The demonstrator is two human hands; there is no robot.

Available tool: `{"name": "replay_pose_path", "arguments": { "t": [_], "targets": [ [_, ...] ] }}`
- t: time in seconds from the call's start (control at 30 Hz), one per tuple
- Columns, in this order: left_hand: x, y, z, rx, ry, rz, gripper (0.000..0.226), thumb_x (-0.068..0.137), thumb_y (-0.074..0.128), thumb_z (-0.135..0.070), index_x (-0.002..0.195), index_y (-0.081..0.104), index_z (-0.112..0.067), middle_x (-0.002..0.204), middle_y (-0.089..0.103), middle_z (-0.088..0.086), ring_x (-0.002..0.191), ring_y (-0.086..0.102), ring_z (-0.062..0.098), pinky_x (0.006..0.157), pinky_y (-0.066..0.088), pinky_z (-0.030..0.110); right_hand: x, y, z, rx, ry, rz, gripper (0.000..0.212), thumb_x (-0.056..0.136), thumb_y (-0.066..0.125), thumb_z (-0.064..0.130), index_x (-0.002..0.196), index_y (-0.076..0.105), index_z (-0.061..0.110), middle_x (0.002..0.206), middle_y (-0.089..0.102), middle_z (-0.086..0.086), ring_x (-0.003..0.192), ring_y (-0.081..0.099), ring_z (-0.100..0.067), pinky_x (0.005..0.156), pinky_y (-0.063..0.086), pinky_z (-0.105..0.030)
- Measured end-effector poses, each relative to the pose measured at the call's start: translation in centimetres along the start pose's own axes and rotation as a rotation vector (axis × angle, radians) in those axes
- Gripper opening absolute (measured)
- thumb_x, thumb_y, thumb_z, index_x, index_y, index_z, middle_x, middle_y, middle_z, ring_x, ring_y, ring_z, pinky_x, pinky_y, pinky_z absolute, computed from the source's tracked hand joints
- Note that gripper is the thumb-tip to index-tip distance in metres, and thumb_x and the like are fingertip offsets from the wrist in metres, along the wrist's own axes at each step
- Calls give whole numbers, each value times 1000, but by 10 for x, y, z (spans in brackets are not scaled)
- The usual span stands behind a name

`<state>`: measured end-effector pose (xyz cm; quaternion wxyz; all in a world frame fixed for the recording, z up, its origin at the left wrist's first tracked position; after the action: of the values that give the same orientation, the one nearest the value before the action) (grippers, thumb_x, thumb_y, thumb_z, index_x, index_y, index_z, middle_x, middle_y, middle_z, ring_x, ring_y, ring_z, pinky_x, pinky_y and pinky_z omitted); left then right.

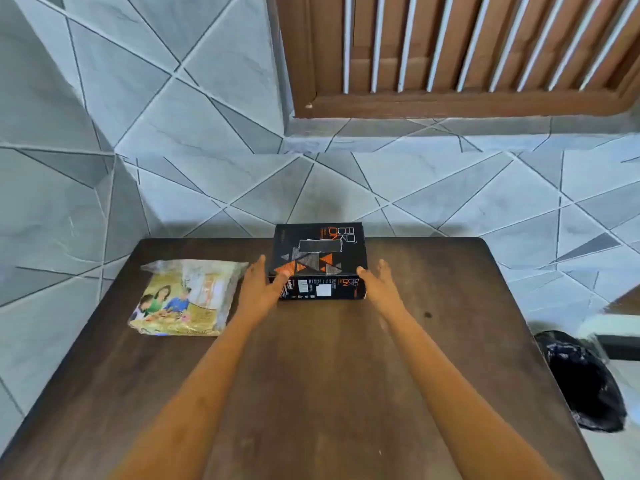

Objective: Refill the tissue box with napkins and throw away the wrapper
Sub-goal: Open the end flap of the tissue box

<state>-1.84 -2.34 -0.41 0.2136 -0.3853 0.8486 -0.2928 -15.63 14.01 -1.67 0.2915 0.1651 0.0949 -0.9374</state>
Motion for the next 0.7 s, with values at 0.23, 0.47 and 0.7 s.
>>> {"name": "replay_pose_path", "arguments": {
  "t": [0.23,0.47,0.7],
  "targets": [
    [18,16,16,-33,-56,143,71,92,50,-36,149,11,-20,150,34,9,137,34,30,112,28,43,19,10,-11,-71,48,61,60,92,47,30,144,17,27,145,42,-2,126,46,-21,108,36,-40],
    [-43,7,47,80,27,82,71,90,54,-30,148,14,-22,141,49,7,126,48,26,97,40,36,-59,12,-47,-47,-31,-114,56,92,49,21,143,27,27,147,38,5,131,39,-13,109,30,-30],
    [-138,-9,78,55,28,19,65,89,54,-31,146,23,-28,111,65,20,97,62,31,73,47,33,-146,14,-92,42,-48,-290,39,91,51,13,129,50,20,127,56,3,106,54,-7,97,40,-25]
  ]
}}
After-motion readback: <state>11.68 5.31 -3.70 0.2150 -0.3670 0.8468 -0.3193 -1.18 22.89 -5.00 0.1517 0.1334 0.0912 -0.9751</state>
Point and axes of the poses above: each hand's wrist, its own x-axis towards the middle knuckle, its own y-axis out of the palm, z = x × y, the point moved 3 cm from there along x, towards the middle knuckle
